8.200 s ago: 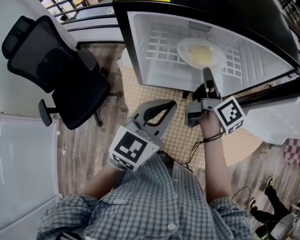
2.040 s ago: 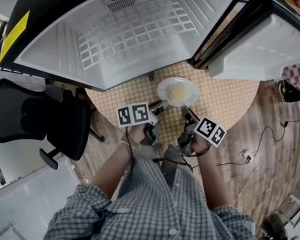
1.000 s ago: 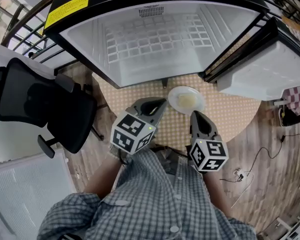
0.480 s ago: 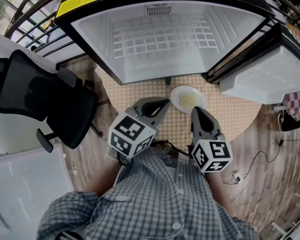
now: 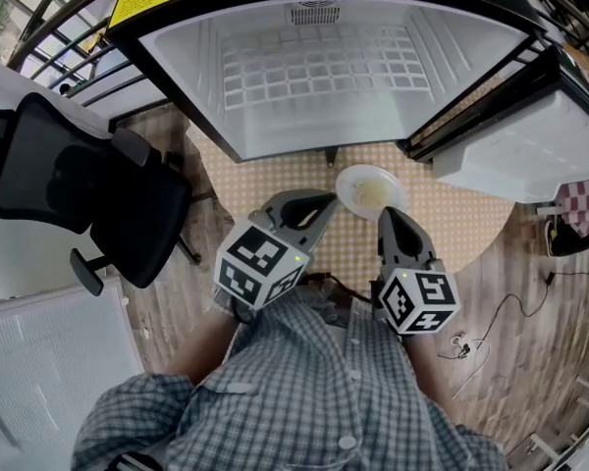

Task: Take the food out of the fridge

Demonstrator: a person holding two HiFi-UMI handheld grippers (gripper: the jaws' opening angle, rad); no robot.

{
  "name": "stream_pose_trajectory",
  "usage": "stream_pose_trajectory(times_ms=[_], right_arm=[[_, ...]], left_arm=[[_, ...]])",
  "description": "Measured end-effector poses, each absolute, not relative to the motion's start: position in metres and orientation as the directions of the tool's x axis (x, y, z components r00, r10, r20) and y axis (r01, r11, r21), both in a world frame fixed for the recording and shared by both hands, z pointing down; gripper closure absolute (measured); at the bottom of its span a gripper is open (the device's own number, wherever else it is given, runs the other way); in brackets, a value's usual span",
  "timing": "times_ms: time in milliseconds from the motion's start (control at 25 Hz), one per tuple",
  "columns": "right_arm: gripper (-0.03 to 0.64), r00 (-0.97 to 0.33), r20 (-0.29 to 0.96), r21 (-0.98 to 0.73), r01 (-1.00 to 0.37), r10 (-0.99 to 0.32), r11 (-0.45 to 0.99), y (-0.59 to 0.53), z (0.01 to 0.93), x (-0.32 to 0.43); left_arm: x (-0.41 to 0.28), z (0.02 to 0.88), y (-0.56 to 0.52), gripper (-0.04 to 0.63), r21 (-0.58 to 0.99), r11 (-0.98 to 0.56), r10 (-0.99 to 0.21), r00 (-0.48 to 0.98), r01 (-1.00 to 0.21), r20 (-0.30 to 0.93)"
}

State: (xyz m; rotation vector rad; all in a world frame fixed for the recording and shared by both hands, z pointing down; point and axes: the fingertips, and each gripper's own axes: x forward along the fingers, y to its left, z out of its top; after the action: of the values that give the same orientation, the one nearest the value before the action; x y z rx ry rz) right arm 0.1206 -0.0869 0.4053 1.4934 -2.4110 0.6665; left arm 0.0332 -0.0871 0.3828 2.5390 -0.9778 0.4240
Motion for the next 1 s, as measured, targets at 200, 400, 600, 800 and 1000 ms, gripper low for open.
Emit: stream_pose_trajectory(times_ms=[200,400,600,800,1000], right_arm=[[0.607,-0.459,0.425,-0.265,-0.887,-0.78,0.378,-0.0854,0.4071,0.1197],[0.607,-0.464,0.429,-0.241,-0.886,-0.775,0.396,-0.0837,0.4081,0.1166],[0.607,-0.471,0.431,-0.236,-0.882,-0.77,0.408,-0.0826,0.4084,0.115],[0.607,-0.473,0.436,-0.244,-0.881,-0.766,0.405,-0.0823,0.4107,0.1152],[0.607,-0.475,0.443,-0.276,-0.879,-0.761,0.388,-0.083,0.4147,0.1164]], left_arm=[[0.034,0.3814,-0.087,0.591,0.249,-0.684,-0.571,0.716,-0.686,0.402],[0.0351,0.3822,-0.0875,0.591,0.252,-0.686,-0.568,0.72,-0.682,0.399],[0.037,0.3823,-0.088,0.591,0.253,-0.69,-0.564,0.723,-0.678,0.398],[0.0367,0.3827,-0.0885,0.591,0.257,-0.688,-0.565,0.723,-0.679,0.398],[0.0357,0.3827,-0.0894,0.589,0.256,-0.686,-0.566,0.721,-0.68,0.399]])
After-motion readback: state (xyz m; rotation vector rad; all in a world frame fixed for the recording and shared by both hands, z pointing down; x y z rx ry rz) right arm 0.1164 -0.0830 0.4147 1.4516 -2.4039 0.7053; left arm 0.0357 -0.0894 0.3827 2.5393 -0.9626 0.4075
